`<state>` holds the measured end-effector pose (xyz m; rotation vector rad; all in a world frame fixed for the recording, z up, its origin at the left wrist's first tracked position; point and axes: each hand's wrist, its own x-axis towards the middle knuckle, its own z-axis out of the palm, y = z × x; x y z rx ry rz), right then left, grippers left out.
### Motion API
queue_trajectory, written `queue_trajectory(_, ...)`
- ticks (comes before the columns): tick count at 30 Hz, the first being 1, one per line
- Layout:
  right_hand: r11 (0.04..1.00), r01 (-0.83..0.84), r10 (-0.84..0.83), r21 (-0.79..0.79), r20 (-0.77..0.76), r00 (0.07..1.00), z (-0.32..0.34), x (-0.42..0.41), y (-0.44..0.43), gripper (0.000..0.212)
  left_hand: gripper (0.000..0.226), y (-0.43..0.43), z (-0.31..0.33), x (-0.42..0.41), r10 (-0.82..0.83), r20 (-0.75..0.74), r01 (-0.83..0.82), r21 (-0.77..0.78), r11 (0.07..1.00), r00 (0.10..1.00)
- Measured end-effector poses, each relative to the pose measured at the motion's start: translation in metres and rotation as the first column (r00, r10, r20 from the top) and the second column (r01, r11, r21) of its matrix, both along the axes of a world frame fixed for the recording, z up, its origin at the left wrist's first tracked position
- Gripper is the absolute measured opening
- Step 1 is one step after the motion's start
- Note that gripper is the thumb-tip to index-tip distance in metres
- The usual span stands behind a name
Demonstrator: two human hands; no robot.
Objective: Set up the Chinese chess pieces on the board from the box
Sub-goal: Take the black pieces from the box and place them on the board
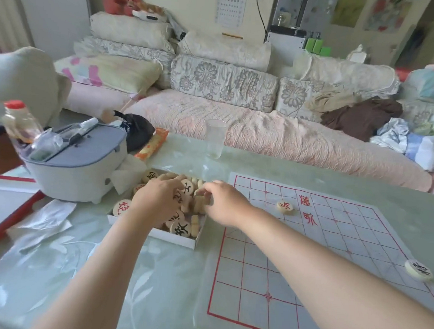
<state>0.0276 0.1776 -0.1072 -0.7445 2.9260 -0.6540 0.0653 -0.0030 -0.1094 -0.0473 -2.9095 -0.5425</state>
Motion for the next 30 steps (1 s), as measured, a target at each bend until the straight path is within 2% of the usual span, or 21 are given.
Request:
queue_trajectory(7,0.994,-0.037,0.043,0.103,-0.052,0.998,-0.009,-0.015,-0.034,0.038,0.044,-0.013,-0.003,-0.007,-0.114,0.02,0.114,0.037,0.993,0.993)
queue_trajectory(13,0.979,-0.093,0.112,0.179,-0.103,0.988,-0.003,-0.02,-0.037,0.039,0.04,-0.023,-0.003,-0.016,-0.067,0.019,0.064,0.112,0.992,0.998)
queue_trajectory(16,0.977,-0.1,0.122,0.186,-0.112,0.986,0.001,-0.024,-0.037,0.035,0.037,-0.024,-0.004,-0.016,-0.089,0.011,0.088,0.084,0.993,0.996)
queue_trajectory(18,0.993,-0.084,0.091,0.085,-0.083,0.992,0.003,-0.024,-0.038,0.021,0.04,-0.024,-0.004,-0.017,-0.099,-0.001,0.099,0.092,0.991,0.995)
queue_trajectory(20,0.988,-0.008,0.006,-0.156,-0.011,1.0,0.004,-0.024,-0.04,0.013,0.044,-0.023,-0.003,-0.017,-0.095,-0.003,0.094,0.145,0.985,0.995)
queue_trajectory(22,0.922,0.101,-0.068,-0.373,0.103,0.992,0.005,-0.024,-0.045,0.016,0.04,-0.022,0.001,-0.016,-0.059,-0.025,0.063,0.254,0.965,0.998)
queue_trajectory(24,0.858,0.187,-0.095,-0.479,0.21,0.973,0.007,-0.026,-0.051,0.018,0.025,-0.023,0.004,-0.017,0.013,-0.066,0.01,0.334,0.943,0.998)
queue_trajectory(27,0.863,0.193,-0.099,-0.468,0.219,0.971,0.008,-0.024,-0.056,0.016,0.017,-0.028,0.004,-0.019,0.117,-0.092,-0.074,0.377,0.923,0.989)
queue_trajectory(30,0.962,0.081,-0.052,-0.261,0.117,0.992,0.007,-0.016,-0.055,0.022,0.021,-0.035,-0.002,-0.018,0.214,-0.058,-0.178,0.373,0.911,0.975)
